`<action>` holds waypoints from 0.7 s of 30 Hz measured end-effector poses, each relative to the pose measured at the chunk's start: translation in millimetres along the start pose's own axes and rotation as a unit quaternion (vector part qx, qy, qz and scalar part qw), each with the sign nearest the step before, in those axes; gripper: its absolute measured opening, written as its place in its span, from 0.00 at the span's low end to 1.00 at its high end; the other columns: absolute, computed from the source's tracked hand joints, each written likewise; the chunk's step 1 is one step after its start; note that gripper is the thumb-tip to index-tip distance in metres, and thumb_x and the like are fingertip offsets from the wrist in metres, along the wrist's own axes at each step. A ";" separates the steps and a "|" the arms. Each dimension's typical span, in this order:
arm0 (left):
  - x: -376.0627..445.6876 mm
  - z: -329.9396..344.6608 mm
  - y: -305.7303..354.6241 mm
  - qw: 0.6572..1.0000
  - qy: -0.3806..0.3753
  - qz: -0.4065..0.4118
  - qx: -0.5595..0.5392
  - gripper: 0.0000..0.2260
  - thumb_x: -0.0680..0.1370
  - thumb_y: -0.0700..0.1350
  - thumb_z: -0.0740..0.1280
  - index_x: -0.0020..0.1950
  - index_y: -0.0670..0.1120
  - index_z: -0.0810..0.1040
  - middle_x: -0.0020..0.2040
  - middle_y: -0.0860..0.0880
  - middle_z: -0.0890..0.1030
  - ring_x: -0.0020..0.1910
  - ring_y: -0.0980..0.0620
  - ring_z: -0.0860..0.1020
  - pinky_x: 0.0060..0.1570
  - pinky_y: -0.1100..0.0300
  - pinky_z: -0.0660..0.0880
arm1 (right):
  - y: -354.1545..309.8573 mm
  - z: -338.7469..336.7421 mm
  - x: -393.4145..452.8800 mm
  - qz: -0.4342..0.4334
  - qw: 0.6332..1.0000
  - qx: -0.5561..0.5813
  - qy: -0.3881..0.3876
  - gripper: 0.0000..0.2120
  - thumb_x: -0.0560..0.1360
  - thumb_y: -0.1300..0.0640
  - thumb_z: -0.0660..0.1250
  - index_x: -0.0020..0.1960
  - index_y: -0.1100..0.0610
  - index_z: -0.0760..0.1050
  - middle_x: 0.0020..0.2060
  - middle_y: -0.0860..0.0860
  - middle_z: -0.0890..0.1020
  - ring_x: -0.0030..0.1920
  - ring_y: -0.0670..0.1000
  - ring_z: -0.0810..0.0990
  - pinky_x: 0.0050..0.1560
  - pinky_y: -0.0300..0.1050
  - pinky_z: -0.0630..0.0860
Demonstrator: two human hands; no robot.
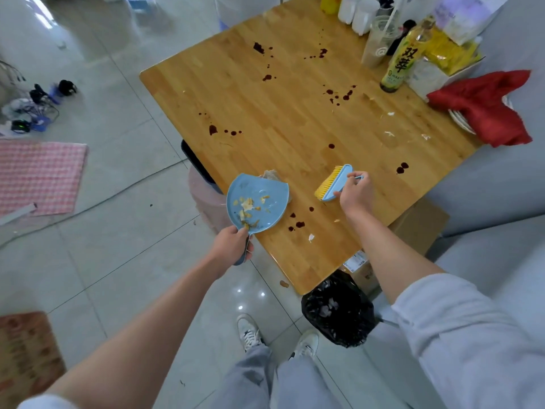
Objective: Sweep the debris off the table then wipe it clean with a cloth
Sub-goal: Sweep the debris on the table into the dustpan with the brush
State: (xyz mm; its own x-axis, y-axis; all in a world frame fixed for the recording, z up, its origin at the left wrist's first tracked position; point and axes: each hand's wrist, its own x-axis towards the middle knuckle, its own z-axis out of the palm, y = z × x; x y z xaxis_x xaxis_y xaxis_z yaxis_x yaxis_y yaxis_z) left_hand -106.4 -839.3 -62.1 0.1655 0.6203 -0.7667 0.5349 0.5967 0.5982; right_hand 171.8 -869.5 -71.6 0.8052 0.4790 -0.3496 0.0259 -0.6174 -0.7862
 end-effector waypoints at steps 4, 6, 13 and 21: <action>8.6 -7.1 -2.5 1.000 -0.020 -0.002 0.007 0.12 0.83 0.44 0.58 0.42 0.41 0.73 0.32 0.44 0.77 0.29 0.48 0.74 0.27 0.60 0.72 | 17.9 -17.2 -7.6 -0.012 0.997 -0.079 -0.010 0.10 0.84 0.57 0.51 0.54 0.52 0.71 0.52 0.56 0.81 0.41 0.54 0.86 0.39 0.54 0.80; 11.1 -10.4 -5.2 0.999 -0.027 -0.004 0.017 0.13 0.83 0.45 0.58 0.42 0.41 0.73 0.32 0.44 0.77 0.29 0.48 0.75 0.26 0.61 0.72 | 20.1 -28.1 -12.6 -0.010 0.998 -0.065 -0.009 0.10 0.84 0.58 0.51 0.55 0.53 0.71 0.45 0.52 0.80 0.40 0.53 0.86 0.44 0.58 0.81; 6.4 -11.9 -9.0 1.000 -0.007 -0.005 0.028 0.12 0.83 0.43 0.57 0.45 0.40 0.74 0.36 0.43 0.77 0.29 0.49 0.75 0.24 0.64 0.73 | 8.5 -34.7 -16.7 -0.029 0.999 -0.022 0.019 0.09 0.84 0.57 0.52 0.57 0.53 0.71 0.47 0.47 0.79 0.36 0.47 0.86 0.29 0.38 0.74; -4.5 -7.0 -25.5 1.000 0.024 0.000 0.014 0.11 0.82 0.43 0.57 0.43 0.42 0.73 0.34 0.44 0.79 0.31 0.46 0.77 0.36 0.57 0.75 | 17.0 -22.8 -23.0 -0.027 0.997 -0.048 -0.056 0.10 0.85 0.58 0.52 0.58 0.56 0.72 0.40 0.46 0.78 0.39 0.51 0.86 0.29 0.41 0.73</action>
State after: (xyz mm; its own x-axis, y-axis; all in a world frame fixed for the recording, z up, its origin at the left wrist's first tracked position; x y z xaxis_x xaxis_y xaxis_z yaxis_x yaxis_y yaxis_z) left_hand -126.6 -853.8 -72.3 0.1261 0.6438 -0.7547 0.5578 0.5831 0.5906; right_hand 167.3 -905.2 -65.4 0.7295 0.5769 -0.3673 0.1284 -0.6430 -0.7550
